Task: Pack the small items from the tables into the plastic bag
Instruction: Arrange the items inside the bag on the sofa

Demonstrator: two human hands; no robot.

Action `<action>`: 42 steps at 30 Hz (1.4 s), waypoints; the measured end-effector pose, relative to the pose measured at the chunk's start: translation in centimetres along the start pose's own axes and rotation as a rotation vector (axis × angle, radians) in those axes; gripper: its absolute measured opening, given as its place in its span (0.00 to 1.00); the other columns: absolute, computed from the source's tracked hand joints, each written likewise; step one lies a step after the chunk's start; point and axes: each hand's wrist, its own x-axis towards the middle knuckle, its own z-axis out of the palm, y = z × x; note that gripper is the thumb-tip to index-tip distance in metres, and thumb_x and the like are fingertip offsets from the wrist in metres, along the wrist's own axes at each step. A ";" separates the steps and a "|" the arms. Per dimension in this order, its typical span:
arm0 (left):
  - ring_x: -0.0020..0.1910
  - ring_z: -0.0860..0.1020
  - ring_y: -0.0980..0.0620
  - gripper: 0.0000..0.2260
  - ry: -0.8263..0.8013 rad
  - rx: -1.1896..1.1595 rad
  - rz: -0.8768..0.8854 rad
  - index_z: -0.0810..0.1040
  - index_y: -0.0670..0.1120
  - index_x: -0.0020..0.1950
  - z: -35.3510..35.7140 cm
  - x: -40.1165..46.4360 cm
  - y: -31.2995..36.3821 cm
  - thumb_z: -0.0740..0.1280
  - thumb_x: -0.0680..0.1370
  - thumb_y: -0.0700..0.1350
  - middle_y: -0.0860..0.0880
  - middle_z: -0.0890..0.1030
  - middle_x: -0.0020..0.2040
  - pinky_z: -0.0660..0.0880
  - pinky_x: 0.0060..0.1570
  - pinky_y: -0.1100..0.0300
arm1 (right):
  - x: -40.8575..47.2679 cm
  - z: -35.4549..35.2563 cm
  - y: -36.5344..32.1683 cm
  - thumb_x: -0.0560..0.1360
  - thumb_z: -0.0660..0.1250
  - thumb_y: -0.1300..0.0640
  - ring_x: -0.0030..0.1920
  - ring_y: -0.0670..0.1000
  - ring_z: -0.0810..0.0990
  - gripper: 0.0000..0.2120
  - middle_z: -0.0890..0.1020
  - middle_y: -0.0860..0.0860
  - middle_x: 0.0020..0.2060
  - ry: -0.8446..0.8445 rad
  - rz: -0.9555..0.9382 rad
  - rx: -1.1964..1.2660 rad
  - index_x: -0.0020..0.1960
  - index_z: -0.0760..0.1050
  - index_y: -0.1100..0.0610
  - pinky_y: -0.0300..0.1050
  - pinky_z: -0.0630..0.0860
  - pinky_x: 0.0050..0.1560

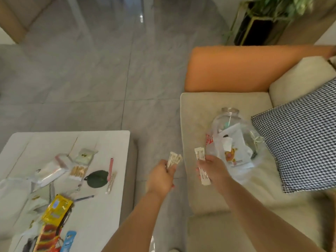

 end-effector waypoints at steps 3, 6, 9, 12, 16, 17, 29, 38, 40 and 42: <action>0.25 0.73 0.50 0.07 -0.023 -0.033 0.047 0.72 0.46 0.52 3.8 1.5 4.1 0.62 0.79 0.49 0.48 0.77 0.34 0.70 0.26 0.60 | 1.7 -4.6 -0.7 0.77 0.64 0.61 0.35 0.54 0.81 0.06 0.80 0.56 0.38 0.122 0.014 0.042 0.53 0.76 0.60 0.50 0.79 0.36; 0.27 0.72 0.50 0.04 -0.093 -0.077 0.066 0.69 0.48 0.50 7.5 2.9 7.4 0.61 0.80 0.47 0.47 0.76 0.36 0.70 0.24 0.61 | 3.1 -8.5 -1.0 0.78 0.62 0.61 0.32 0.52 0.81 0.05 0.79 0.55 0.36 0.181 0.039 0.050 0.52 0.75 0.60 0.42 0.78 0.31; 0.31 0.74 0.49 0.05 -0.134 -0.078 0.077 0.69 0.46 0.53 10.8 4.3 10.0 0.60 0.80 0.46 0.46 0.76 0.39 0.72 0.30 0.59 | 4.6 -11.6 -0.7 0.77 0.62 0.62 0.23 0.44 0.76 0.05 0.77 0.53 0.31 0.240 0.057 -0.023 0.45 0.75 0.61 0.29 0.69 0.22; 0.38 0.76 0.45 0.11 -0.175 -0.090 0.061 0.68 0.43 0.61 13.7 5.8 12.1 0.58 0.80 0.43 0.41 0.78 0.49 0.75 0.36 0.57 | 6.2 -13.7 -0.5 0.74 0.64 0.63 0.37 0.56 0.79 0.05 0.79 0.57 0.34 0.253 0.075 -0.082 0.43 0.78 0.62 0.44 0.76 0.43; 0.57 0.76 0.36 0.16 -0.209 -0.051 0.041 0.65 0.42 0.67 16.7 7.8 14.3 0.55 0.80 0.39 0.38 0.75 0.59 0.75 0.57 0.45 | 8.6 -15.4 -0.5 0.73 0.64 0.65 0.40 0.58 0.79 0.11 0.81 0.65 0.41 0.272 0.076 -0.058 0.54 0.76 0.68 0.51 0.76 0.45; 0.59 0.76 0.37 0.17 -0.215 -0.053 0.045 0.64 0.43 0.69 17.3 8.3 14.9 0.54 0.79 0.38 0.39 0.75 0.61 0.74 0.60 0.45 | 9.2 -15.8 -0.6 0.74 0.63 0.65 0.37 0.55 0.77 0.12 0.79 0.63 0.40 0.256 0.068 -0.060 0.56 0.77 0.67 0.48 0.74 0.42; 0.64 0.72 0.43 0.23 -0.281 0.130 0.104 0.63 0.45 0.73 18.4 9.7 13.2 0.62 0.78 0.41 0.42 0.73 0.66 0.69 0.60 0.57 | 12.5 -14.9 0.4 0.78 0.55 0.65 0.44 0.52 0.71 0.19 0.73 0.51 0.42 0.188 0.100 -0.113 0.68 0.68 0.58 0.46 0.70 0.47; 0.61 0.75 0.44 0.20 -0.221 0.123 -0.073 0.68 0.44 0.69 13.6 7.6 7.7 0.63 0.78 0.45 0.43 0.76 0.63 0.71 0.58 0.60 | 9.8 -9.8 1.9 0.78 0.57 0.67 0.46 0.52 0.72 0.16 0.75 0.56 0.50 0.085 0.066 -0.315 0.63 0.74 0.63 0.36 0.72 0.46; 0.61 0.76 0.44 0.18 -0.200 0.133 -0.101 0.71 0.44 0.67 11.9 6.6 6.0 0.63 0.78 0.45 0.42 0.77 0.63 0.72 0.60 0.59 | 8.7 -8.0 2.2 0.78 0.57 0.66 0.51 0.53 0.75 0.16 0.75 0.59 0.57 0.029 0.035 -0.407 0.64 0.73 0.63 0.37 0.72 0.47; 0.62 0.75 0.46 0.16 -0.174 0.137 -0.130 0.73 0.43 0.65 10.0 5.5 4.0 0.63 0.78 0.44 0.43 0.77 0.63 0.71 0.61 0.61 | 7.6 -5.9 2.4 0.79 0.57 0.64 0.60 0.57 0.75 0.15 0.75 0.58 0.61 -0.027 0.006 -0.552 0.63 0.74 0.62 0.43 0.70 0.55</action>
